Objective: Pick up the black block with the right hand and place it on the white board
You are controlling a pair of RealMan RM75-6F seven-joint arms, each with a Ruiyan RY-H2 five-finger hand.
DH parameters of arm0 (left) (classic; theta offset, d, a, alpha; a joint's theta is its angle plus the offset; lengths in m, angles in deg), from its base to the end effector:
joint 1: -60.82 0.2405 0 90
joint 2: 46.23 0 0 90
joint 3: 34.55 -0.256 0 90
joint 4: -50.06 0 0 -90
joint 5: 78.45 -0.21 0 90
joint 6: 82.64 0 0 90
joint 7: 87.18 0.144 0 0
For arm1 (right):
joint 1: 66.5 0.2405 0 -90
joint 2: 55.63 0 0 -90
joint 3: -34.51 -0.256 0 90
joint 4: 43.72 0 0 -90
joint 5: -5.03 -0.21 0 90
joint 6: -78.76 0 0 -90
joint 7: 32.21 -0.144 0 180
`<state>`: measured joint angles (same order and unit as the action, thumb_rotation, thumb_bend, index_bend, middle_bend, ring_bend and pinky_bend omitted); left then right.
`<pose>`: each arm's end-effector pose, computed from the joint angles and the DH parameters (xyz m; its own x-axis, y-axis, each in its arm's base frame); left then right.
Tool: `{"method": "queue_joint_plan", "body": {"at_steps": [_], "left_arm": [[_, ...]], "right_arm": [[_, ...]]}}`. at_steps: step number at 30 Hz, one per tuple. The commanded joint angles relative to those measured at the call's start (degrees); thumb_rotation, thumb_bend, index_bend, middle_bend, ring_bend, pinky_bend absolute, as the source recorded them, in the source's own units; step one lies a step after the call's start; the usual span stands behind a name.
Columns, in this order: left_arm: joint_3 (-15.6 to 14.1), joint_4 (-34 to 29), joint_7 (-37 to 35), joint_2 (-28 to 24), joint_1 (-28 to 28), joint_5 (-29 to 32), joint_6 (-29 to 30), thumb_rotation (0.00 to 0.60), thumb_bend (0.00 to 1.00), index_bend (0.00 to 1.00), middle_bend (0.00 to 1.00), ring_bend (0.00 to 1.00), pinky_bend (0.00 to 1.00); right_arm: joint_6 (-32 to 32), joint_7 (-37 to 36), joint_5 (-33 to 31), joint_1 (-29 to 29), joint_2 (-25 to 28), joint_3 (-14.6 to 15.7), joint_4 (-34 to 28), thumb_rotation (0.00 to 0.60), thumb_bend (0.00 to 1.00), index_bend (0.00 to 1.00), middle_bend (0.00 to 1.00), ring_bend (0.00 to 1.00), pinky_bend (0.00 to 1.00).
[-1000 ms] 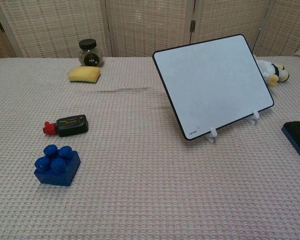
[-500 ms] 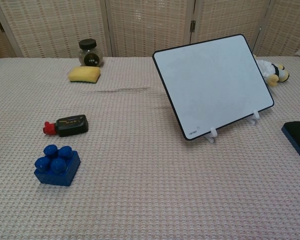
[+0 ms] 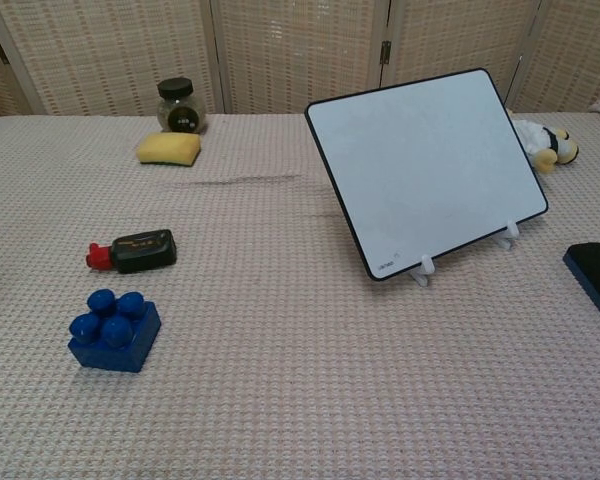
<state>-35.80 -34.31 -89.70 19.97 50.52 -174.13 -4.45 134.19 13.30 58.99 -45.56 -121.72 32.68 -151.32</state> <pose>-0.3113 0.1938 0.1256 0.4917 0.1434 0.8589 0.8580 -0.2485 -0.4496 -0.2744 -0.2178 0.0649 0.6437 -0.5246 0.5572 -0.7219 -0.1744 0.6697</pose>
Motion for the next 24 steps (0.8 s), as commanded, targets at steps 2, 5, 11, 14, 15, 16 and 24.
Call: {"method": "queue_joint_plan", "body": {"at_steps": [2,5,11,14,15,16,24], "left_arm": [[-0.03,0.27,-0.39,-0.02,-0.46,0.88,-0.69,0.600,0.25,0.00,0.00,0.00,0.00],[-0.07,0.34,-0.51,-0.03,-0.53,1.21,-0.56,0.600,0.25,0.00,0.00,0.00,0.00],[-0.22,0.41,-0.38,0.02,-0.56,1.80,-0.35,0.600,0.25,0.00,0.00,0.00,0.00],[-0.25,0.51,-0.18,0.10,-0.67,2.31,-0.62,0.600,0.25,0.00,0.00,0.00,0.00],[-0.25,0.50,-0.11,0.12,-0.71,2.48,-0.72,0.600,0.25,0.00,0.00,0.00,0.00],[-0.25,0.49,0.00,0.15,-0.74,2.65,-0.79,0.600,0.25,0.00,0.00,0.00,0.00],[-0.27,0.60,0.88,0.53,-1.17,3.66,-1.57,0.600,0.25,0.00,0.00,0.00,0.00]], "right_arm": [[-1.56,-0.36,-2.87,2.46,-1.92,-0.02,2.19,0.533,0.29,0.29,0.00,0.00,0.00],[-1.94,-0.29,-3.97,3.75,-2.87,0.58,3.28,0.534,0.29,0.29,0.00,0.00,0.00],[-2.00,-0.95,-5.54,5.47,-3.88,1.73,4.99,0.533,0.29,0.29,0.00,0.00,0.00],[-1.92,-1.22,-6.50,6.10,-4.03,2.38,5.97,0.533,0.29,0.29,0.00,0.00,0.00],[-1.81,-1.36,-6.67,6.22,-3.99,2.57,6.21,0.533,0.29,0.29,0.00,0.00,0.00],[-1.65,-1.65,-6.85,6.34,-3.86,2.77,6.48,0.532,0.29,0.29,0.00,0.00,0.00],[-1.80,-5.45,-6.72,6.47,-1.68,4.04,8.27,0.532,0.29,0.29,0.00,0.00,0.00]]}}
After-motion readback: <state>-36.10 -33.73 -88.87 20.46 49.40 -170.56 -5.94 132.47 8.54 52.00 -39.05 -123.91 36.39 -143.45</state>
